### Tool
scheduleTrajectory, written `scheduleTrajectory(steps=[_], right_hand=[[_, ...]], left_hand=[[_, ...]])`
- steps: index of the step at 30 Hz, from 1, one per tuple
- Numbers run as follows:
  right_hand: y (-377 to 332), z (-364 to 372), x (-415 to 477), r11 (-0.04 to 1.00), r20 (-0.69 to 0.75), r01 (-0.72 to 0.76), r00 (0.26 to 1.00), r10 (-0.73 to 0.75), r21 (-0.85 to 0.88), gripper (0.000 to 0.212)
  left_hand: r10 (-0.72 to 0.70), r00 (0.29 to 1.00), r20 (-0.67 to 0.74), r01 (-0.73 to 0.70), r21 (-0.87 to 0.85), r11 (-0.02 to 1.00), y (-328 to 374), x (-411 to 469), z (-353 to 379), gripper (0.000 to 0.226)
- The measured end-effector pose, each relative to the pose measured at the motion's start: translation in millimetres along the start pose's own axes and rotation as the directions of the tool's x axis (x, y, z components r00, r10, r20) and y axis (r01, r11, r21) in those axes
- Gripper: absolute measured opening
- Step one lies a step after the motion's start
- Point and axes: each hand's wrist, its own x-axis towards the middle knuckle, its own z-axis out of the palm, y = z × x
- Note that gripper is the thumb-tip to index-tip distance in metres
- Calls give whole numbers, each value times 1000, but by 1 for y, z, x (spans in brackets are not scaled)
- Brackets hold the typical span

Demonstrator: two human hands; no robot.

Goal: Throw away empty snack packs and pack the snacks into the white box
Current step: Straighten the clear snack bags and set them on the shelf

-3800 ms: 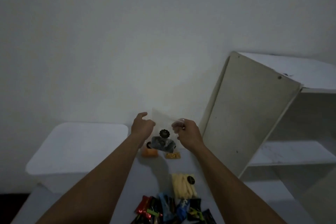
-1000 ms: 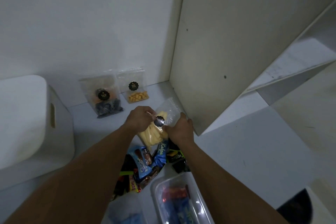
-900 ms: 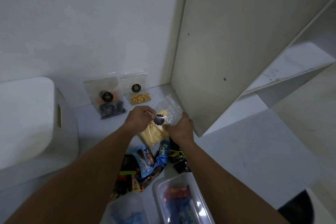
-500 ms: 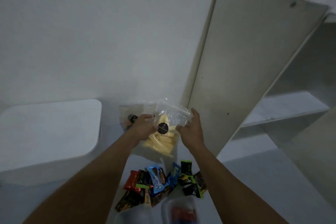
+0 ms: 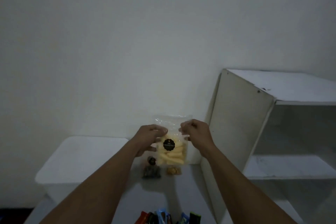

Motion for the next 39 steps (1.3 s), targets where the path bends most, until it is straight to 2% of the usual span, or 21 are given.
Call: scheduleTrajectory(steps=[5,14,19,24,29,33,39], right_hand=[[-45,-7,-3,998,71,57,996,-57,2,10],[-85,-13,-10,989,89,143,985,-146,37,15],[-93,-11,-16,986,109,160,980,-165,54,14],[-99,-11,-18,985,114,162,979,-169,64,21],[-103,-12,-17,984,130,158,977,-168,89,11],[-105,-15,-11,979,138,204,969,-204,13,6],[-104,-11,-6,983,179,183,967,-181,6,12]], left_hand=[[151,980,-134,-158,-49,986,43,-17,-3,20],[261,954,-148,-272,-63,960,73,-43,-1,25],[291,946,-140,-298,-29,954,81,-52,-1,29],[282,952,-118,-300,-184,936,90,-55,0,27],[315,937,-152,-337,-148,930,95,-54,-3,26],[316,943,-108,-333,-241,912,96,-48,-2,25],[411,892,-189,-438,-141,888,101,-36,1,15]])
